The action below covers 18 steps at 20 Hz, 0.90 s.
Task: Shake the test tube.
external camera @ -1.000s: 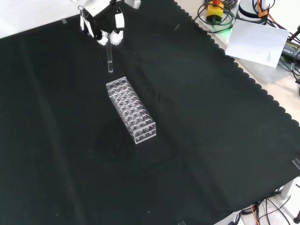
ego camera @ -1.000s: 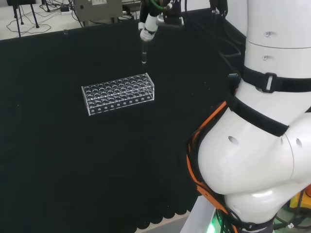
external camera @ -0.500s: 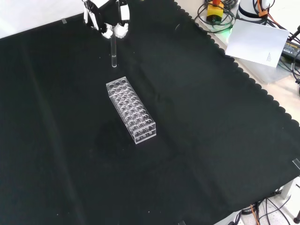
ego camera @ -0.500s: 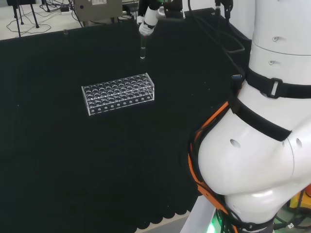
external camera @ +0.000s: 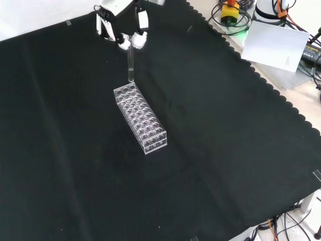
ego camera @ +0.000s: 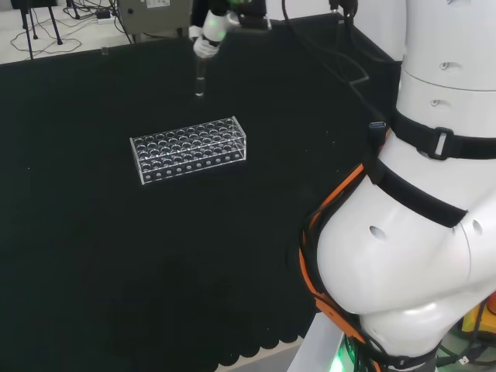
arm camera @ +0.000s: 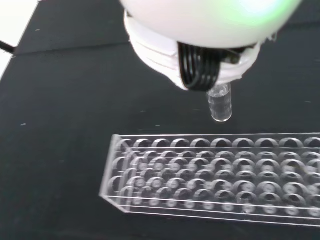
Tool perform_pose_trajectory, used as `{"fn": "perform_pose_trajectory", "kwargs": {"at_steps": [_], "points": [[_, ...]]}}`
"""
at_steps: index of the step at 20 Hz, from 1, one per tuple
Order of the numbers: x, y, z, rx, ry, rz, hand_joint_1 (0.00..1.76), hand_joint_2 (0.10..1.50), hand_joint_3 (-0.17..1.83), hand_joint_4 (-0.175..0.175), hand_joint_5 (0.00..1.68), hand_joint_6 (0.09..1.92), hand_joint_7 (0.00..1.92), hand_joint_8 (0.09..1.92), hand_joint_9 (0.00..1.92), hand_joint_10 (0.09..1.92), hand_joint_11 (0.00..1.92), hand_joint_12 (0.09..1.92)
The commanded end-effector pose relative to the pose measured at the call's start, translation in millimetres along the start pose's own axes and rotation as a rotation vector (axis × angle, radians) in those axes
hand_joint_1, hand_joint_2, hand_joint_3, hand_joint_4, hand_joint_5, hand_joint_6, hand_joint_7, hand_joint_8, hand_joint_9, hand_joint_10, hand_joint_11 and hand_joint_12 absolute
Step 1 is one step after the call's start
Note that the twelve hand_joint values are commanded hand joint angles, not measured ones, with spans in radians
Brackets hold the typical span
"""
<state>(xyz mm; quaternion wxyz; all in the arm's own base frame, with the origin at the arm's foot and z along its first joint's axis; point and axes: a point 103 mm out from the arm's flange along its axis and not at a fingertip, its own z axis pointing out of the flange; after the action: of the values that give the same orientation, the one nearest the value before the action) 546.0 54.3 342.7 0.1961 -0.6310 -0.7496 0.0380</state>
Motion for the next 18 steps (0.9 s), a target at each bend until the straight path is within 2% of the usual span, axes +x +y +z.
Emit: {"fn": "perform_pose_trajectory", "kwargs": {"at_steps": [1, 4, 6, 12, 18], "points": [[21, 3, 1, 0.009, -0.005, -0.043, 1.44, 0.52, 0.79, -0.175, 1.36, 0.51, 1.43, 0.69, 1.48, 0.15, 0.88, 1.18], [10, 0, 2, 0.014, -0.022, -0.016, 1.44, 0.52, 0.79, -0.175, 1.36, 0.51, 1.44, 0.68, 1.48, 0.15, 0.88, 1.18], [-5, -4, 2, 0.018, -0.038, 0.019, 1.44, 0.52, 0.79, -0.175, 1.37, 0.51, 1.44, 0.68, 1.48, 0.15, 0.88, 1.18], [-68, -25, 2, 0.034, -0.083, 0.18, 1.44, 0.52, 0.79, -0.175, 1.37, 0.51, 1.44, 0.68, 1.48, 0.15, 0.88, 1.18], [-130, -51, -13, 0.023, -0.119, 0.338, 1.44, 0.52, 0.79, -0.175, 1.37, 0.51, 1.44, 0.68, 1.49, 0.15, 0.88, 1.18]]}}
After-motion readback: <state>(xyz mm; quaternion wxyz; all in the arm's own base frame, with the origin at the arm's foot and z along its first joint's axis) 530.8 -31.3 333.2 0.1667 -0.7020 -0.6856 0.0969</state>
